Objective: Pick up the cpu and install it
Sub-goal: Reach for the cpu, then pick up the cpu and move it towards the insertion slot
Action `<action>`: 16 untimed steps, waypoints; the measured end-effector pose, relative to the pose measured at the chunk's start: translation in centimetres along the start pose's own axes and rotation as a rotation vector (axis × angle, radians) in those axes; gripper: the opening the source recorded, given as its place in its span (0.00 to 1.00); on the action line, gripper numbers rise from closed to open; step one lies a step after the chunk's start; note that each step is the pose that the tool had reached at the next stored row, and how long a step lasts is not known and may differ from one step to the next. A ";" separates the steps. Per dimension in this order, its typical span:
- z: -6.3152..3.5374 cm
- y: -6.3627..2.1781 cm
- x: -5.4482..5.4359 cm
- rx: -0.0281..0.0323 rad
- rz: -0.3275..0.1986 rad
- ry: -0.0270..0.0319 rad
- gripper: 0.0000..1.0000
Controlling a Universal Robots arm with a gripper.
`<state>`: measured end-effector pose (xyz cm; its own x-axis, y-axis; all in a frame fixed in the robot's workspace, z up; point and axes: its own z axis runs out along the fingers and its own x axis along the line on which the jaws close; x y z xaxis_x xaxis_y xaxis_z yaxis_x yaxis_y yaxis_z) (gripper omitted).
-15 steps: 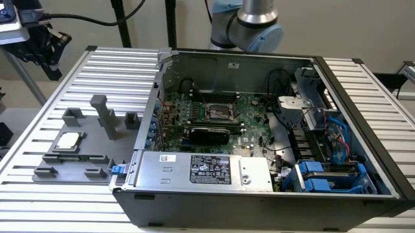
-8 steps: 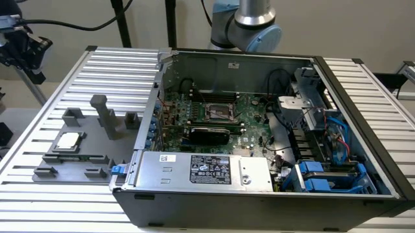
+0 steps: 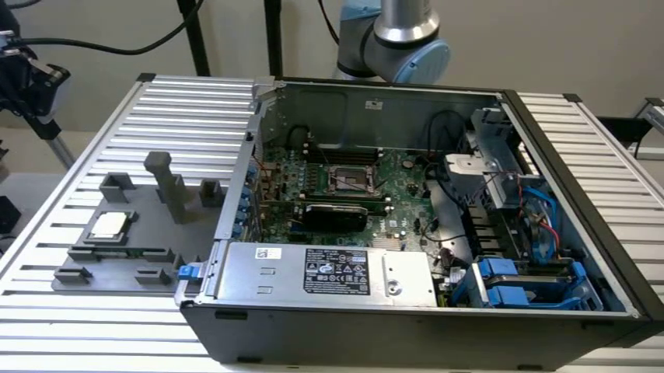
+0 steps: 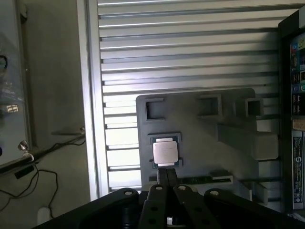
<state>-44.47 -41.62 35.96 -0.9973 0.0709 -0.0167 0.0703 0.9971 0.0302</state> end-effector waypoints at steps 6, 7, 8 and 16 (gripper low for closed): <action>0.00 0.00 0.0 0.0000 0.000 0.0001 0.11; 0.00 0.00 0.0 0.0000 0.000 0.0001 0.11; 0.00 0.00 0.0 0.0000 0.000 0.0001 0.11; 0.00 0.00 0.0 0.0000 0.000 0.0001 0.24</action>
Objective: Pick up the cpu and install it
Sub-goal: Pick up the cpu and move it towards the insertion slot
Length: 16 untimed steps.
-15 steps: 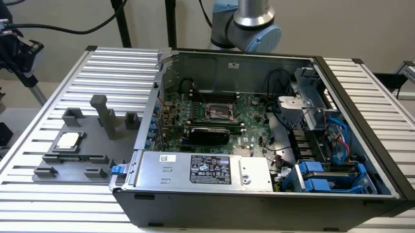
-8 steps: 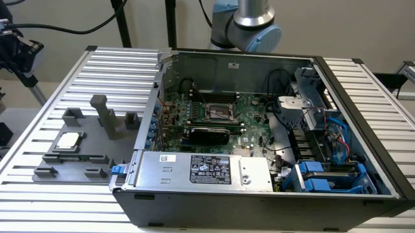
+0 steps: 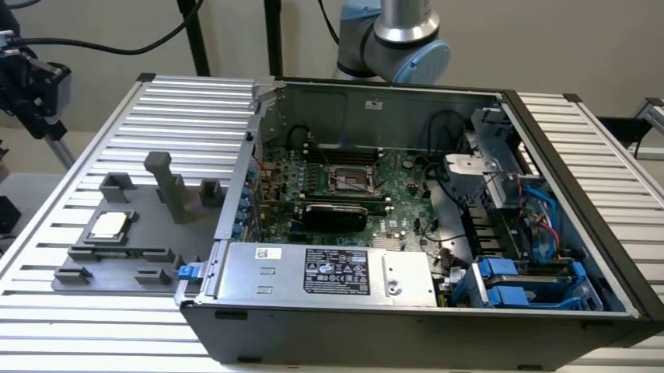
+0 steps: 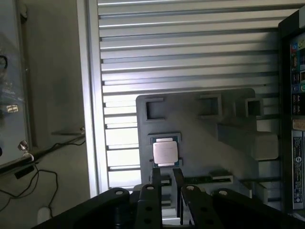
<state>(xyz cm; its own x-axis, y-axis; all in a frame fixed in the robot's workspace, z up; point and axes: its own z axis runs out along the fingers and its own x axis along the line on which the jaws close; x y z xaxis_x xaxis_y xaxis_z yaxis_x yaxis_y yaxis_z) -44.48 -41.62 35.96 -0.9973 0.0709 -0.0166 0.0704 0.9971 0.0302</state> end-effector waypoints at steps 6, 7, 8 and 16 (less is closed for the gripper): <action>0.00 0.00 0.0 0.0000 0.000 0.0001 0.48; 0.00 0.00 0.0 0.0000 0.000 0.0000 0.53; 0.01 -0.01 0.0 0.0000 0.000 0.0000 0.59; 0.67 -0.37 -0.2 -0.0035 0.000 0.0003 0.83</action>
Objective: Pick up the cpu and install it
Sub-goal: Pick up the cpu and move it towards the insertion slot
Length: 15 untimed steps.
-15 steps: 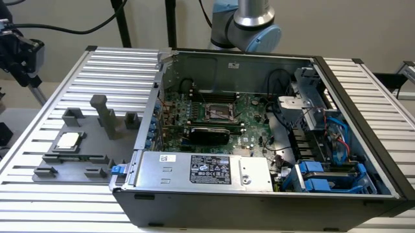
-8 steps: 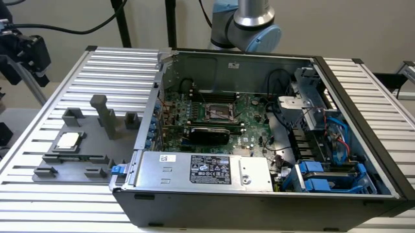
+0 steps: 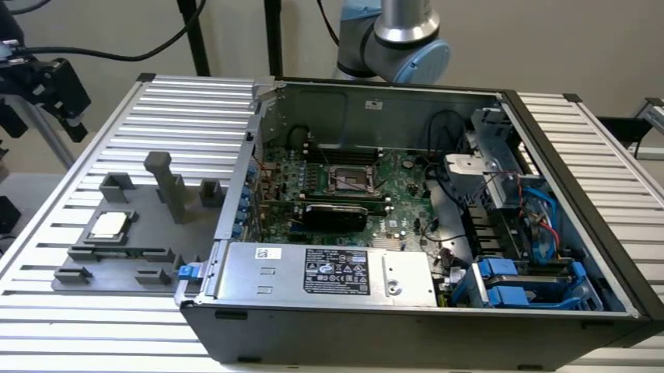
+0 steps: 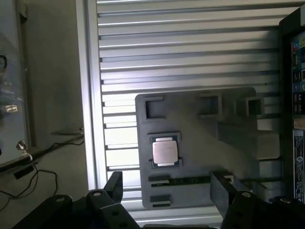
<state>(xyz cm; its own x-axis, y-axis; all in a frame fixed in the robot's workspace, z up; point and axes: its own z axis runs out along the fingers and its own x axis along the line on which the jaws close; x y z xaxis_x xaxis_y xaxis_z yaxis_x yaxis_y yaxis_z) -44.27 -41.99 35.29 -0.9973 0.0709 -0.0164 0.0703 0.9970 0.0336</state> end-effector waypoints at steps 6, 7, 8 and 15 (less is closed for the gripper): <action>1.06 -0.95 -0.7 -0.0012 0.000 0.0002 0.83; 1.24 -1.16 -0.7 -0.0012 0.000 0.0001 0.83; 1.42 -1.35 -0.8 -0.0013 0.000 0.0001 0.83; 2.69 -1.80 -1.1 -0.0012 0.000 0.0001 0.83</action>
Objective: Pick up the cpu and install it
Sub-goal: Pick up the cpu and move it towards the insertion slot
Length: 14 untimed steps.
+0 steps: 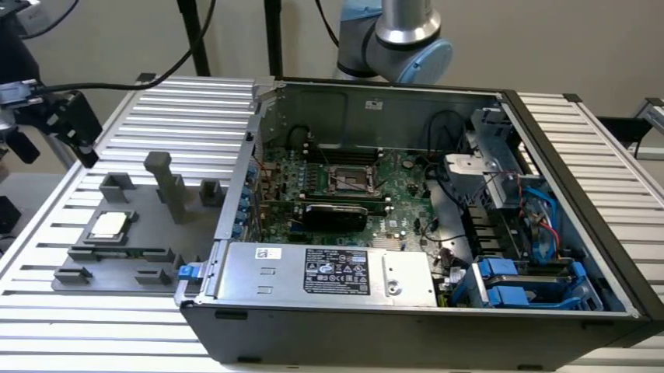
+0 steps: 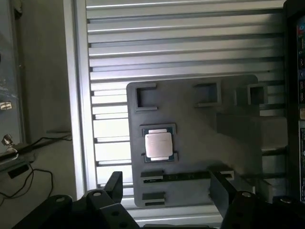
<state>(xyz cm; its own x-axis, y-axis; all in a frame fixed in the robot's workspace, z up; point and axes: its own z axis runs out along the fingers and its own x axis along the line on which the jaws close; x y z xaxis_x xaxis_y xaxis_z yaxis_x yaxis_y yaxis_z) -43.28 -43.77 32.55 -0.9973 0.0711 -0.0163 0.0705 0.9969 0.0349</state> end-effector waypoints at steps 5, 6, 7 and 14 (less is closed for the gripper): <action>0.91 -0.02 -0.2 0.0000 0.000 0.0000 0.83; 1.09 -0.03 -0.2 0.0000 0.000 0.0000 0.83; 1.27 -0.03 -0.2 0.0000 0.000 0.0000 0.83; 2.54 -0.07 -0.3 0.0000 0.000 0.0000 0.83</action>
<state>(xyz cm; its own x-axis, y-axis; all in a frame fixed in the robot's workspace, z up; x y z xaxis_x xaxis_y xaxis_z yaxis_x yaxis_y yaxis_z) -42.91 -43.78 30.02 -0.9974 0.0708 -0.0162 0.0702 0.9969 0.0348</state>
